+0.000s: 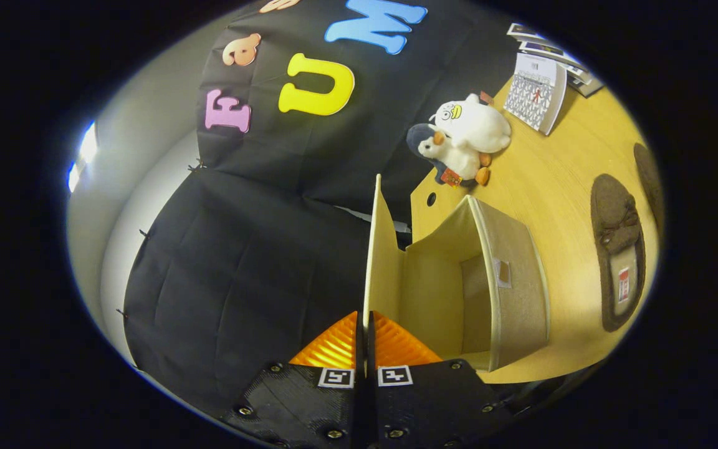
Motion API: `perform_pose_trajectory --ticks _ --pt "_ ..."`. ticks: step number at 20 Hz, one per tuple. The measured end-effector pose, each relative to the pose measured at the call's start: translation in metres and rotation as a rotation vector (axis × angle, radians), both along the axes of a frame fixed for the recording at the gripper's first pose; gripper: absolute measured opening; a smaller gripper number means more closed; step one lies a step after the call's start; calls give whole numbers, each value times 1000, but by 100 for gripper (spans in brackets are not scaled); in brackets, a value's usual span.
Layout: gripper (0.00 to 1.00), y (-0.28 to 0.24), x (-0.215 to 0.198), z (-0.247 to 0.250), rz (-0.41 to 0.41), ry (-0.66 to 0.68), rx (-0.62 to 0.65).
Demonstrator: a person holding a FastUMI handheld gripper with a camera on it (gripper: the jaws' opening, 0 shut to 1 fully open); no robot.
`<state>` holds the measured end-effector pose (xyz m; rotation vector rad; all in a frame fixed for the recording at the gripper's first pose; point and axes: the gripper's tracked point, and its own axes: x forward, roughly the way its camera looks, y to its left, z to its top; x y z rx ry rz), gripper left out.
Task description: Open the storage box then place both shoes into the box .Put the left shoe in first, then the right shoe, with the right side of both shoes facing outward in a uniform manner.
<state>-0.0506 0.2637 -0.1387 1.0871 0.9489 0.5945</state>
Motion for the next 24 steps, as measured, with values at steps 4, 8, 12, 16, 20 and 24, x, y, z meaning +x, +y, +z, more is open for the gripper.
perform_pose_trajectory --ticks 4,8,12,16,20,24 --pt "0 21 2 20 38 -45 -87" --pt "0 40 6 34 82 -67 -163" --pt "0 67 5 45 113 -76 -185" --pt "0 95 6 52 133 -73 -160" --pt "0 114 2 53 157 -101 -188" --pt "4 139 0 60 192 -137 -193"
